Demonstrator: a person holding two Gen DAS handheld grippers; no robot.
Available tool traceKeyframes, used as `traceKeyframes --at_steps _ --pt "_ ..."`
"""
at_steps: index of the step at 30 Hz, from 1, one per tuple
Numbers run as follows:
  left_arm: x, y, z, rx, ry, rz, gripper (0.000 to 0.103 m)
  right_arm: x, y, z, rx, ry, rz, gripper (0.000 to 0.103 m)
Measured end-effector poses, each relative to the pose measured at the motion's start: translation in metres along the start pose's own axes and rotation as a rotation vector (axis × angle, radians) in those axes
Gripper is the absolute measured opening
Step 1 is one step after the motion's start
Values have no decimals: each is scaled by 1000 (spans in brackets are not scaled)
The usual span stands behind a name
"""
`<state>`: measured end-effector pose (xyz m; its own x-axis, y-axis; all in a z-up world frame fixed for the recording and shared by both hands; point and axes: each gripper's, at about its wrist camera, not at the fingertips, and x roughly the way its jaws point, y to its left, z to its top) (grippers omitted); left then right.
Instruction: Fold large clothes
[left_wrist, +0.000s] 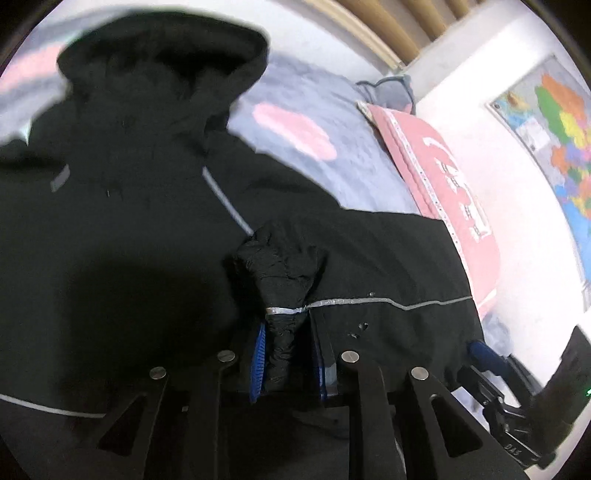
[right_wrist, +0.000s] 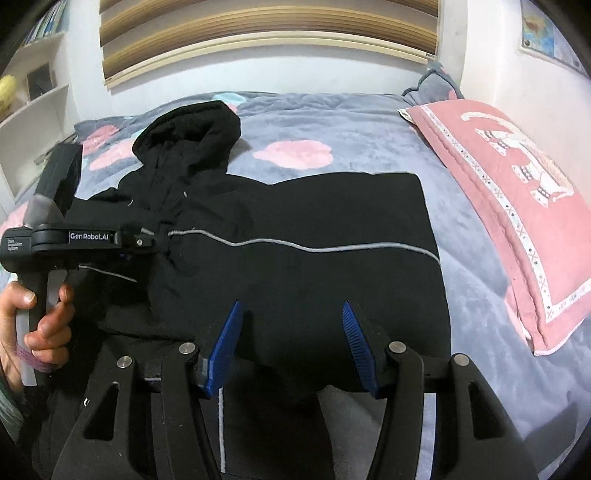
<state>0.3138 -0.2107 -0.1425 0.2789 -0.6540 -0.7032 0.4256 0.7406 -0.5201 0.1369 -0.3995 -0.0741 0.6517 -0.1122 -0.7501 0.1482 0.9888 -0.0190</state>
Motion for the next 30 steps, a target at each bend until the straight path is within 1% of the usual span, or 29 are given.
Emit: traceKeyframes --at_steps 1,3,6,9,11,13,15,17,19,20,21,22,23,25,26,28,29,30 --pt "-7 -4 0 23 -21 7 21 0 2 1 -1 1 1 59" --pt "-30 -9 0 43 -73 -4 20 -2 6 5 -2 -4 1 59" --pt "-77 -5 3 55 -158 -3 20 -6 12 8 -9 -20 1 59" --pt "-129 15 7 56 -220 53 20 -10 23 14 -26 -43 -5 59" --pt "-155 35 5 47 -241 77 21 -11 33 19 -29 -55 31 59" --pt "-175 55 0 47 -251 140 21 -8 45 24 -32 -61 47 59" --pt "-189 77 -10 36 -233 239 21 1 54 27 -41 -53 43 59" --pt "-196 101 -23 2 -188 322 21 19 64 28 -35 -22 29 59" --pt "-193 128 -36 -42 -122 366 21 45 69 25 -7 32 6 59" --pt "-186 143 -44 -73 -74 379 22 57 70 23 4 59 -3 59" --pt "-175 151 -50 -94 -38 388 26 68 72 20 11 83 -18 61" --pt "-167 160 -54 -109 -14 394 26 79 75 17 6 97 -40 64" --pt "-161 166 -61 -108 -13 390 27 87 79 14 -11 102 -60 65" --pt "-158 166 -63 -99 -26 393 28 94 89 10 -66 94 -106 65" --pt "-160 163 -64 -88 -39 396 29 95 90 10 -81 98 -113 65" --pt "-172 158 -66 -50 -66 404 34 98 84 14 -77 119 -99 65" --pt "-180 155 -66 -36 -86 403 39 98 81 16 -67 132 -89 65" --pt "-192 150 -67 -25 -117 403 41 98 80 20 -61 142 -80 65"
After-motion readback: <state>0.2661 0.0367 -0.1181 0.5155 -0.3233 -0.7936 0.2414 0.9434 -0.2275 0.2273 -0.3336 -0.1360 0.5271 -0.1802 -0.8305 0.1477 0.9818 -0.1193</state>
